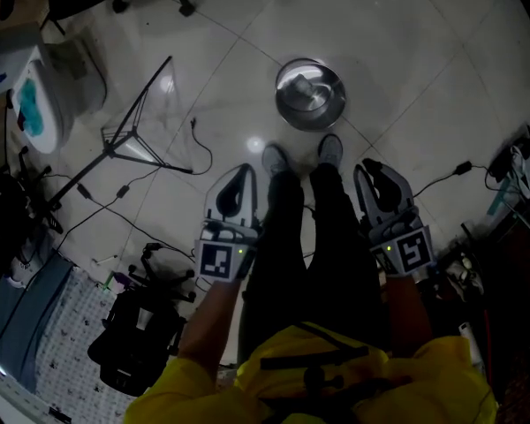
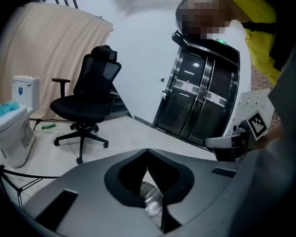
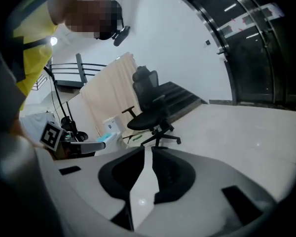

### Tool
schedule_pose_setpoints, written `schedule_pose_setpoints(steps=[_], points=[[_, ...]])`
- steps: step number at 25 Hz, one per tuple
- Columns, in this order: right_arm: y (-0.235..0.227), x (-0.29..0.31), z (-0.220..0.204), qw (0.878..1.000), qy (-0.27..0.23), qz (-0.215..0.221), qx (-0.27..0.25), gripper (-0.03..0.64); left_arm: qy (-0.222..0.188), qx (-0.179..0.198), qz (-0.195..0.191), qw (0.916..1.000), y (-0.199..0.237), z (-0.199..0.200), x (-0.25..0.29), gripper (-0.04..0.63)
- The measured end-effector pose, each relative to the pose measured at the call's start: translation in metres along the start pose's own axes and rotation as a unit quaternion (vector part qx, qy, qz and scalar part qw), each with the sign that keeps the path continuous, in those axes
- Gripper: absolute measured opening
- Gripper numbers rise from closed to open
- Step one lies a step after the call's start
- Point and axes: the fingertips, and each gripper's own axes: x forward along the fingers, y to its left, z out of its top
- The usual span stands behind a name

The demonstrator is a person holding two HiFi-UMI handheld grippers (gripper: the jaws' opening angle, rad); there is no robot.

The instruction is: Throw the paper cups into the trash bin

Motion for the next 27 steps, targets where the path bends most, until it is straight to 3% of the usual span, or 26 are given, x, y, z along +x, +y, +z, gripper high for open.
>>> schedule_pose_setpoints(steps=[2,8,12,22,24,27], points=[[-0.001,-0.007,0.002,1.0,0.002,-0.011,0.002,0.009,-0.004,0.007,-0.002,1.0,-0.006,0.009,-0.007,0.003],[0.0,-0.006,0.004,1.0,0.01,-0.02,-0.003,0.006,0.001,0.007,-0.001,1.0,-0.008,0.009,-0.018,0.003],[-0.008,-0.001,-0.001,0.999,0.024,-0.031,0.007,0.006,0.009,0.008,-0.006,0.9999,-0.01,0.002,-0.018,0.05],[0.011,0.009,-0.003,0.999,0.036,-0.009,0.007,0.006,0.008,-0.012,-0.007,0.9999,-0.012,0.001,-0.025,0.051],[0.015,0.01,0.0,1.0,0.03,-0.005,0.002,0.006,0.008,-0.016,-0.011,0.9998,-0.016,0.002,-0.027,0.099],[0.02,0.008,0.001,1.0,0.026,-0.001,-0.004,0.006,0.008,-0.019,-0.018,0.9996,-0.022,0.003,-0.029,0.101]])
